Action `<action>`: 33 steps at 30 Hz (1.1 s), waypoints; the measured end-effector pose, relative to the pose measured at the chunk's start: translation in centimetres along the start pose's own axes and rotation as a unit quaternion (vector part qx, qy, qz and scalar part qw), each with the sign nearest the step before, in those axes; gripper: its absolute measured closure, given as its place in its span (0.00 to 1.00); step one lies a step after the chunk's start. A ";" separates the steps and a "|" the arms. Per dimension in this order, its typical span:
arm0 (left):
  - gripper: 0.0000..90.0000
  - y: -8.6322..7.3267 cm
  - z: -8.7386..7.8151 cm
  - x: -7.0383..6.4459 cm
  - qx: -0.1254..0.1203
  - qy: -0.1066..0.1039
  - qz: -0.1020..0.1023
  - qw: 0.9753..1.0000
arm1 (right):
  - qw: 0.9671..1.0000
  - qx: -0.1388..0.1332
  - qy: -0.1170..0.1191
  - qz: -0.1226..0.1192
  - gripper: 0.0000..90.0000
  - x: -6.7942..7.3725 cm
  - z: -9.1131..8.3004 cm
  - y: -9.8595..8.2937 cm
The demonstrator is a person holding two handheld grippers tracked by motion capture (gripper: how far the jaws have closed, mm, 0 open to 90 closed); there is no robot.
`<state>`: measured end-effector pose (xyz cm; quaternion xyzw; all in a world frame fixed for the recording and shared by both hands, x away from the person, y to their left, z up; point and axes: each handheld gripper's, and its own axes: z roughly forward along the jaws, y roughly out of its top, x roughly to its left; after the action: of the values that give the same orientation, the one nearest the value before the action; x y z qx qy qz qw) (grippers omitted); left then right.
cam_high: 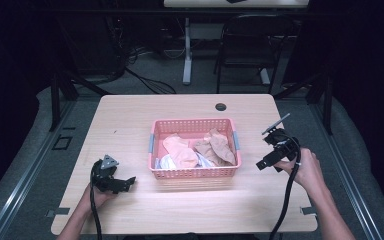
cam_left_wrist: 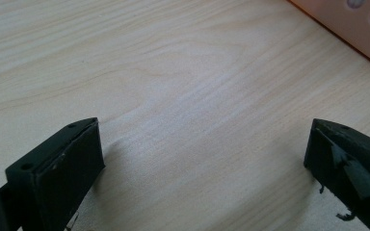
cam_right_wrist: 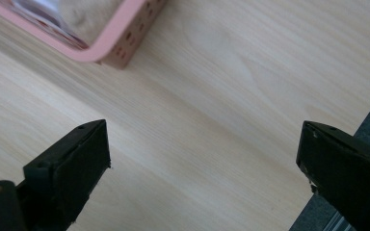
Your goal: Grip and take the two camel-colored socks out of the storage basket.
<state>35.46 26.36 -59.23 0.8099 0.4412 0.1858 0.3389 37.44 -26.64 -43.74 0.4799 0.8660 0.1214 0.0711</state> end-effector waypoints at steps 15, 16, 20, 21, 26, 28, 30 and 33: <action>0.00 0.2 0.2 0.0 0.001 -0.005 0.003 1.000 | 0.999 -0.009 0.011 -0.037 0.06 3.1 -1.7 4.8; 0.00 0.2 0.2 0.0 0.001 -0.005 0.003 1.000 | 0.999 -0.004 0.009 -0.047 0.06 3.3 -1.7 5.3; 0.00 0.2 0.2 0.0 0.001 -0.005 0.003 1.000 | 0.998 0.004 0.014 -0.065 0.06 4.6 -1.3 6.8; 0.00 0.2 0.2 0.0 0.001 -0.005 0.003 1.000 | 0.998 0.007 0.017 -0.066 0.06 4.8 -1.2 7.1; 0.00 0.2 0.2 0.1 0.001 -0.006 0.008 1.000 | 0.996 0.012 0.027 -0.081 0.06 5.9 -0.4 8.6; 0.00 0.3 0.3 0.0 0.000 -0.006 0.007 1.000 | 0.996 0.010 0.030 -0.082 0.06 6.1 0.0 9.0; 0.00 0.3 0.3 0.1 0.001 -0.006 0.009 1.000 | 0.996 0.009 0.036 -0.083 0.06 6.2 0.3 9.4; 0.00 0.3 0.3 0.1 0.001 -0.007 0.009 1.000 | 0.995 0.011 0.043 -0.088 0.06 6.4 0.8 10.0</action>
<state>35.82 26.22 -59.22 0.8153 0.4318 0.1830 0.3395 42.40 -15.97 -41.72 0.3966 0.9085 0.1257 0.0388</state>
